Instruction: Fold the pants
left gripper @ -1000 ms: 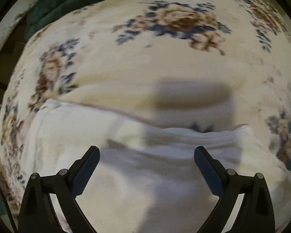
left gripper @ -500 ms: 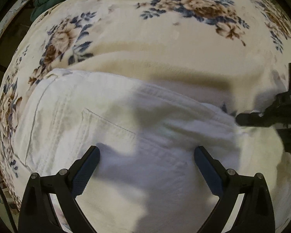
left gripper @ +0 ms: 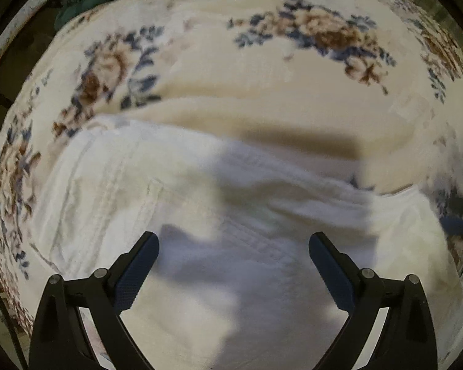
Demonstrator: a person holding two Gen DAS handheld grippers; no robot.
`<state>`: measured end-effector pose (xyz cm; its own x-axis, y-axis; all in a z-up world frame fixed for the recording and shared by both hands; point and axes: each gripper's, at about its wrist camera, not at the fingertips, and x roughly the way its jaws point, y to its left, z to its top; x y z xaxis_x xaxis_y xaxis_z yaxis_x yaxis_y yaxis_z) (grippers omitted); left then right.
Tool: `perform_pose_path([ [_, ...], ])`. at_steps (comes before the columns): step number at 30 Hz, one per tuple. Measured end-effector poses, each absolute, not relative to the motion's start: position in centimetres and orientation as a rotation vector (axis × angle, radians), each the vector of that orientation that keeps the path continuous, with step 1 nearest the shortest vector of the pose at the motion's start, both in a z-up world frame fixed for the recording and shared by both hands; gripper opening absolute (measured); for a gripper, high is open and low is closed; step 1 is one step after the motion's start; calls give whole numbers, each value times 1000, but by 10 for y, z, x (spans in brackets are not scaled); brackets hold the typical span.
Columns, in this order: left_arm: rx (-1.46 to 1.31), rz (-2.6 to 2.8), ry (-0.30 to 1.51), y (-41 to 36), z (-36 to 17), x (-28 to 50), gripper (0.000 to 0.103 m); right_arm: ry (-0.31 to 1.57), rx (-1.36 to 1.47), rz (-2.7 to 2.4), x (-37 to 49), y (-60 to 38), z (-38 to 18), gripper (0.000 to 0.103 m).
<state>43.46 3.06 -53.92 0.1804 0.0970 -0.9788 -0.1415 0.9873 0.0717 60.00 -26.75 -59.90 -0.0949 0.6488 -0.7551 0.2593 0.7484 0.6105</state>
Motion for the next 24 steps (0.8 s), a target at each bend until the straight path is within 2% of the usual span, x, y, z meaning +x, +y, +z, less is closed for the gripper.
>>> perform_pose_path([
  [1, -30, 167, 1370, 28, -537, 435, 99, 1693, 673, 416, 599, -261, -599, 61],
  [2, -23, 165, 1366, 26, -536, 436, 99, 1716, 593, 436, 595, -244, -601, 53],
  [3, -19, 164, 1364, 24, -535, 436, 99, 1716, 518, 441, 589, -236, -602, 9],
  [4, -15, 161, 1367, 22, -536, 437, 99, 1711, 453, 426, 588, -226, -600, 3],
  [8, 22, 150, 1364, 12, -540, 441, 99, 1563, 382, 288, 590, -231, -575, 2],
  [10, 44, 151, 1369, 8, -546, 439, 99, 1586, 412, 252, 593, -236, -582, 2],
  [12, 44, 138, 1388, 5, -550, 446, 99, 1687, 481, 276, 590, -236, -607, 5],
  [14, 48, 116, 1384, -1, -545, 448, 99, 1699, 509, 330, 584, -246, -599, 5],
  [16, 57, 89, 1361, -8, -534, 443, 99, 1646, 573, 341, 553, -286, -576, 22],
  [18, 58, 63, 1339, -16, -525, 435, 99, 1551, 596, 251, 527, -332, -539, 65],
  [20, 58, 43, 1308, -29, -516, 422, 99, 1417, 598, 158, 490, -376, -506, 79],
  [24, 83, 3, 1248, -68, -504, 400, 100, 1300, 617, -127, 395, -476, -478, 79],
])
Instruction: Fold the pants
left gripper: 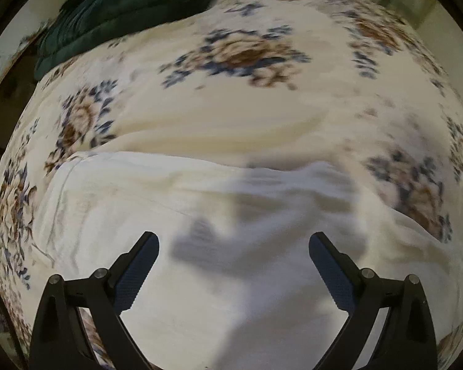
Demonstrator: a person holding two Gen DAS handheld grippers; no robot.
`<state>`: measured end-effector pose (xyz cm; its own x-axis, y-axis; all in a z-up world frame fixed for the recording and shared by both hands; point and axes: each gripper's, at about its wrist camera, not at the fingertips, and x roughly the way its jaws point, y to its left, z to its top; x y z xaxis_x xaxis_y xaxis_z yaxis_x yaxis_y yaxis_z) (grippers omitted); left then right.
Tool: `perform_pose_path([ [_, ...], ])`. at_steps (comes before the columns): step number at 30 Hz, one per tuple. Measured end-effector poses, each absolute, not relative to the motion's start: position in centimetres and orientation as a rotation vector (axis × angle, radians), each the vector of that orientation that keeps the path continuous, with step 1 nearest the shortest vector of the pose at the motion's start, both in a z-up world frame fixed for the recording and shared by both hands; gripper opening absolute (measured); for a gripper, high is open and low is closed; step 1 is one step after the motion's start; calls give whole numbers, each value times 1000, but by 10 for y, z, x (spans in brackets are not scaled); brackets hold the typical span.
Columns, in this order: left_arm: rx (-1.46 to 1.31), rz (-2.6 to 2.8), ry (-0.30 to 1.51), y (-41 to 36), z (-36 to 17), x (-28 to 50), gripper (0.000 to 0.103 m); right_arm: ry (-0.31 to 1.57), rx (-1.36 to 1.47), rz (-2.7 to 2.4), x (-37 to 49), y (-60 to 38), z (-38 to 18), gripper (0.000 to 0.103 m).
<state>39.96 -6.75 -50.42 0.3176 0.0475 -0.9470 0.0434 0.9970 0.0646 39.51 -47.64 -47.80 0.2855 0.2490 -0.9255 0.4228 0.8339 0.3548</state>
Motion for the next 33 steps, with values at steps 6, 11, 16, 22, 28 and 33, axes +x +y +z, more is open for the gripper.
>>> perform_pose_path([
  [6, 39, -46, 1302, -120, -522, 385, 99, 1273, 722, -540, 272, -624, -490, 79],
  [11, 50, -59, 1308, -168, -531, 375, 100, 1210, 905, -699, 212, -689, -515, 79],
  [16, 95, -77, 1299, -200, -529, 360, 100, 1237, 1051, -651, 187, -692, -558, 64],
  [22, 151, -40, 1269, -199, -524, 356, 100, 1156, 776, -681, 195, -663, -534, 13],
  [28, 166, 10, 1273, -191, -525, 369, 100, 1279, 908, -681, 189, -692, -565, 1],
  [33, 184, 42, 1236, -184, -514, 374, 100, 1253, 705, -412, 247, -626, -505, 31],
])
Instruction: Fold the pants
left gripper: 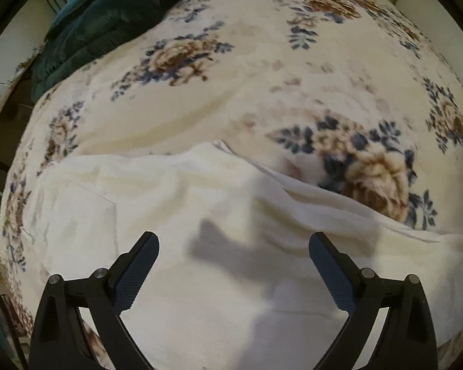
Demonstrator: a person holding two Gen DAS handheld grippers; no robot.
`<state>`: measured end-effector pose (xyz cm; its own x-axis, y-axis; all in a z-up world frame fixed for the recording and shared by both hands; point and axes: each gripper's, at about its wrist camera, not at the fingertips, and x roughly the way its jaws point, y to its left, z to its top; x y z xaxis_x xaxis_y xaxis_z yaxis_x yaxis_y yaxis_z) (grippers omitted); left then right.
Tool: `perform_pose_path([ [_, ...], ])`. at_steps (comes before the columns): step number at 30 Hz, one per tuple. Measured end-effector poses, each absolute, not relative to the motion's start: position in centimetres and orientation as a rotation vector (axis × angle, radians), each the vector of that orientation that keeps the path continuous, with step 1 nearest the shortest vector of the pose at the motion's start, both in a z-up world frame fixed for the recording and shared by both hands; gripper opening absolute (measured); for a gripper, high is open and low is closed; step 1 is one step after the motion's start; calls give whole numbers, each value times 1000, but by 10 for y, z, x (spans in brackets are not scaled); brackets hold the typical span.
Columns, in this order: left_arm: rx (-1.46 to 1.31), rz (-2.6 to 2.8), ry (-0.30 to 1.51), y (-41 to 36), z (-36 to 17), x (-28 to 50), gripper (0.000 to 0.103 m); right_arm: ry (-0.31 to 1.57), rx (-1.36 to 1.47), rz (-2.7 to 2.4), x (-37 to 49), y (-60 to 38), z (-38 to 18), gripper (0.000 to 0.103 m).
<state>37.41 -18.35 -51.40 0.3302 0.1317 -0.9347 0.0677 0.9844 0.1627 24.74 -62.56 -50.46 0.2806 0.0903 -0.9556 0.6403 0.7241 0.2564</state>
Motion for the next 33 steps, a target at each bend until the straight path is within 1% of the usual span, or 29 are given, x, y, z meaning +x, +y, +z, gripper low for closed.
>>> perform_pose_path([
  [1, 188, 56, 1233, -181, -513, 377, 100, 1259, 673, -328, 263, -608, -500, 45],
  [2, 194, 73, 1230, -178, -513, 379, 99, 1286, 617, -222, 286, -582, -497, 71],
  [3, 197, 84, 1229, -175, -514, 382, 100, 1317, 537, -115, 314, -548, -497, 73],
  [5, 212, 121, 1228, -165, -517, 389, 100, 1359, 389, 61, 361, -488, -503, 73],
  [7, 211, 149, 1236, -155, -521, 395, 99, 1398, 197, 211, 408, -418, -520, 73],
  [9, 216, 176, 1256, -143, -530, 403, 99, 1438, 59, 304, 434, -370, -542, 72],
  [10, 219, 179, 1262, -140, -533, 405, 99, 1473, 0, 329, 445, -348, -557, 69],
  [11, 220, 182, 1270, -137, -538, 408, 99, 1497, -41, 348, 454, -332, -571, 47],
  [12, 223, 185, 1281, -133, -542, 412, 99, 1513, -105, 343, 459, -320, -582, 9],
  [13, 219, 180, 1289, -130, -545, 415, 99, 1510, -138, 346, 462, -312, -588, 6],
  [15, 208, 170, 1291, -126, -548, 419, 100, 1454, -125, 293, 466, -314, -587, 3],
  [16, 198, 161, 1287, -124, -549, 422, 100, 1437, -66, 250, 469, -325, -585, 0],
  [17, 192, 154, 1285, -124, -549, 424, 100, 1427, -47, 186, 472, -335, -587, 0],
  [18, 190, 150, 1286, -124, -552, 428, 100, 1444, 11, 81, 476, -358, -597, 0],
  [20, 203, 130, 1306, -126, -562, 437, 100, 1517, 208, 46, 477, -385, -617, 0],
  [21, 217, 124, 1315, -127, -566, 440, 100, 1516, 288, 45, 474, -393, -618, 0],
  [22, 231, 113, 1321, -128, -571, 443, 100, 1505, 325, 43, 471, -397, -613, 1],
  [24, 265, 103, 1316, -131, -577, 449, 103, 1454, 411, 61, 460, -396, -591, 3],
  [25, 283, 97, 1308, -133, -578, 451, 103, 1409, 455, 114, 453, -389, -579, 3],
  [27, 313, 84, 1303, -136, -582, 456, 103, 1380, 496, 216, 443, -370, -573, 3],
  [29, 308, 76, 1322, -134, -586, 460, 103, 1426, 476, 243, 439, -345, -587, 3],
  [31, 277, 64, 1341, -131, -587, 463, 103, 1493, 504, 196, 439, -338, -623, 0],
  [33, 256, 49, 1350, -128, -587, 466, 103, 1487, 615, 162, 436, -349, -643, 0],
])
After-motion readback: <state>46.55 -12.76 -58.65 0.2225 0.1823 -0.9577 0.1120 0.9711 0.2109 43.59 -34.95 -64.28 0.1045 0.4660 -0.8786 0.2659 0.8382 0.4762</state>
